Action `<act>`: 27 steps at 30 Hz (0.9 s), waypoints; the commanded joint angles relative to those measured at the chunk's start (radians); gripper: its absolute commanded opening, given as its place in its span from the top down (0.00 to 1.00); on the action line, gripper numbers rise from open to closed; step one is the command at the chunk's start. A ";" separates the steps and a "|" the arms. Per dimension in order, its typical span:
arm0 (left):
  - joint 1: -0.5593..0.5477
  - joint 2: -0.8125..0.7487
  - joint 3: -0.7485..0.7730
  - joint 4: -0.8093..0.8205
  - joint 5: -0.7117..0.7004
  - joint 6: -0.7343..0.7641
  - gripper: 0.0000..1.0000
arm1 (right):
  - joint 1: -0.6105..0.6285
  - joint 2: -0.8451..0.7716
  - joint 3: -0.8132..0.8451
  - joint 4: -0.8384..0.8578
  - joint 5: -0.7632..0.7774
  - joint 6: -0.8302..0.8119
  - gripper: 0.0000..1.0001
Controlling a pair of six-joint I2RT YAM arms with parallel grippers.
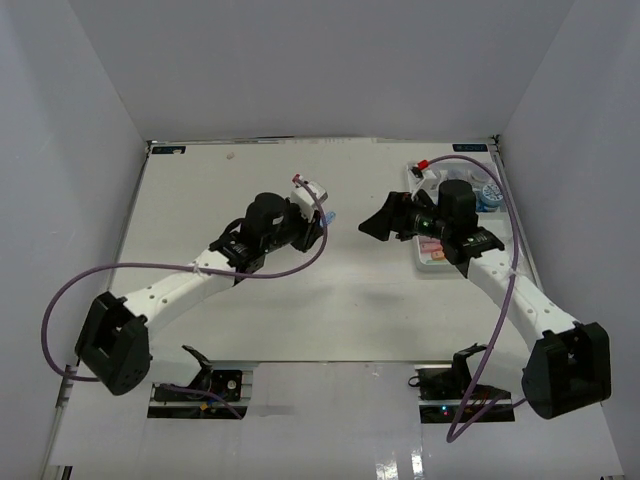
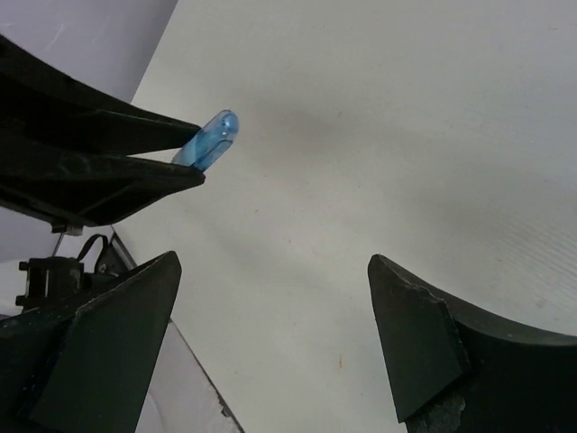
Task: Sort the stationery into containers
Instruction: Pick up the pen from the center of the board.
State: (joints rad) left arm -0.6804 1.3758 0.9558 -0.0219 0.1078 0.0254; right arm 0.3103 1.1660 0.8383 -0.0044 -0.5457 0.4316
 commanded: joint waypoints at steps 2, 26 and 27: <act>-0.014 -0.156 -0.098 0.013 0.145 0.123 0.77 | 0.087 0.050 0.096 0.006 0.006 0.050 0.09; -0.036 -0.348 -0.278 0.109 0.214 0.242 0.73 | 0.311 0.251 0.234 0.006 -0.034 0.090 0.21; -0.038 -0.347 -0.279 0.111 0.216 0.242 0.73 | 0.312 0.254 0.234 0.009 -0.046 0.090 0.24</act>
State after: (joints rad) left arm -0.7139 1.0561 0.6907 0.0486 0.2981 0.2543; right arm 0.6128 1.4155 1.0203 -0.0082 -0.5552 0.5205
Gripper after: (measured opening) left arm 0.390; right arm 0.781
